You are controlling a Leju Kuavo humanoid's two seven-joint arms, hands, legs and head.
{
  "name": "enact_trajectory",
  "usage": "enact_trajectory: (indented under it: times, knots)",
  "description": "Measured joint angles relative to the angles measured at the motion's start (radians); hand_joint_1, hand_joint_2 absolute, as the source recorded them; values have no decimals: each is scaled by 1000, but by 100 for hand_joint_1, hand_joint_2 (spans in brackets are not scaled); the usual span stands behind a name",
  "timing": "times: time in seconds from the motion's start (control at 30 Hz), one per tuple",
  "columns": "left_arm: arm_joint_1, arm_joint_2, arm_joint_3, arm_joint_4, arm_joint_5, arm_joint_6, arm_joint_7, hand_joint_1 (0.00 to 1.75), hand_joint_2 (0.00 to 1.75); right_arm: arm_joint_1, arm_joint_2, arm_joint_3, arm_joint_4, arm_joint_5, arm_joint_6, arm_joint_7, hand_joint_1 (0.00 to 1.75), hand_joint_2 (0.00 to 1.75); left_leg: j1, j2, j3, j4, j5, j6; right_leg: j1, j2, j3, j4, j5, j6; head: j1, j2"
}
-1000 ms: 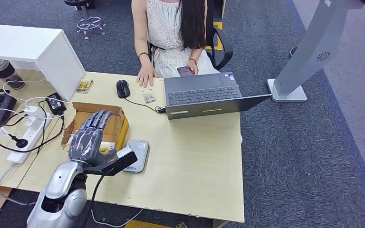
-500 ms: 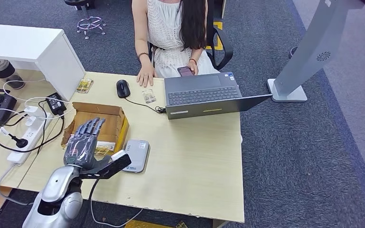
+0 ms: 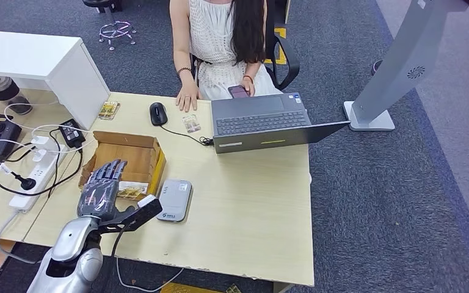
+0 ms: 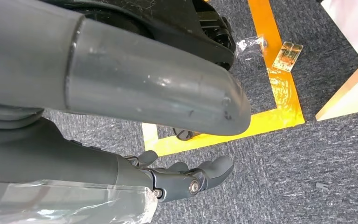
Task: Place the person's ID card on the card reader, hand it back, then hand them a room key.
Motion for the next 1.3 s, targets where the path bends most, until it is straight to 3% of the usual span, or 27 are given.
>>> enact_trajectory:
  times: [0.1, 0.23, 1.3]
  knots:
    - [1, 0, 6, 16, -5, 4, 0, 0, 175, 0, 0, 0, 0, 1, 0, 0, 0, 0, 0, 0, 0, 0, 0, 0, 0, 0, 0, 0, 0, 0, 0, 0]
    - [0, -3, 13, 30, -9, 8, 0, 175, 175, 0, 1, 0, 0, 1, 0, 1, 0, 0, 0, 0, 0, 0, 0, 0, 0, 0, 0, 0, 0, 0, 0, 0]
    - [-14, -10, 37, 40, -3, 26, -21, 175, 175, 0, 7, 0, 0, 18, 0, 0, 0, 0, 0, 0, 0, 0, 0, 0, 0, 0, 0, 0, 0, 0, 0, 0]
